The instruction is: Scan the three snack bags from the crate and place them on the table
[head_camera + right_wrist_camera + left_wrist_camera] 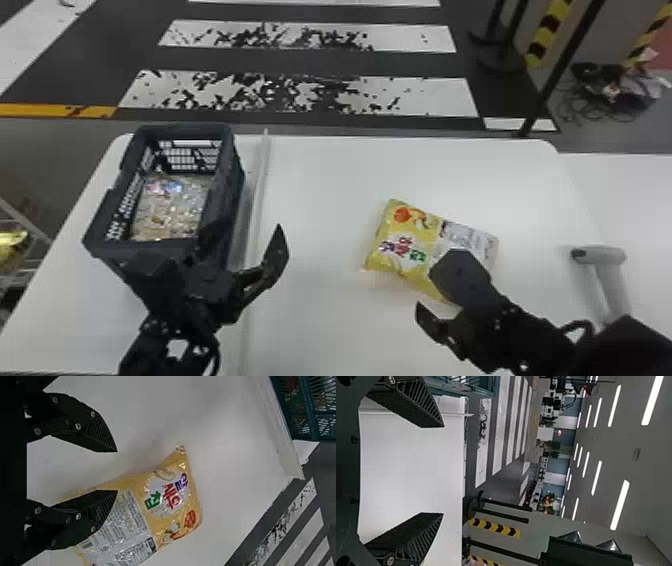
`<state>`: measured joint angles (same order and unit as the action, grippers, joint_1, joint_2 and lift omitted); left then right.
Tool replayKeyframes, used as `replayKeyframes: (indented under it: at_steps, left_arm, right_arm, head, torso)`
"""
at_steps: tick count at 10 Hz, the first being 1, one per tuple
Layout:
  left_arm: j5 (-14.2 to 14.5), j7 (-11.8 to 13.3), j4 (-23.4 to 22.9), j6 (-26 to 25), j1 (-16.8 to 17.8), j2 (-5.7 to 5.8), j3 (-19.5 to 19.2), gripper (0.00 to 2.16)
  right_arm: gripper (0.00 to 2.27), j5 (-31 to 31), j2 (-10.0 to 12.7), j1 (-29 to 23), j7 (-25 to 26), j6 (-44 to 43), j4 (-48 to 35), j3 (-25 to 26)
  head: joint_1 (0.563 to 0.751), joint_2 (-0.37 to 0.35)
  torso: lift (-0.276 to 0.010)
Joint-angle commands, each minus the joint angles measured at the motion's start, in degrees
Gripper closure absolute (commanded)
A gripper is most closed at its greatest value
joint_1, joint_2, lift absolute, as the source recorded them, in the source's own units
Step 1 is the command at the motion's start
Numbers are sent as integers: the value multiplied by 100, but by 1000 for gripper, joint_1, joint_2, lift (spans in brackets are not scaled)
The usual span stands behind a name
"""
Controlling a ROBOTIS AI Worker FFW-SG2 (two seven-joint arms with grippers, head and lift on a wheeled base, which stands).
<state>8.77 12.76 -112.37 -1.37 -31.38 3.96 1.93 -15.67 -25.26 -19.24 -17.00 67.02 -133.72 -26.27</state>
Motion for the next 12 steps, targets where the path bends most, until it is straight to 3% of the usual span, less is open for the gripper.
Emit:
replayKeyframes:
  at_steps: [1, 4, 9, 12]
  left_arm:
    - [2, 7, 13, 0, 0, 0, 9, 80]
    - [-7, 7, 22, 0, -9, -9, 18, 80]
    - [-7, 7, 13, 0, -18, -35, 18, 80]
    - [-7, 7, 22, 0, -27, -35, 9, 80]
  right_arm:
    - [2223, 416, 74, 0, -14, -589, 198, 183]
    - [2253, 513, 171, 79, -119, -2628, 1024, 139]
    - [2253, 433, 408, 729, -242, -2856, 2175, -265]
    - [2253, 328, 663, 1142, -190, -3120, 2896, -362]
  head:
    - [695, 35]
    - [695, 97]
    - [695, 145]
    - [695, 151]
  torso:
    - [-62]
    - [-62]
    - [-62]
    - [-62]
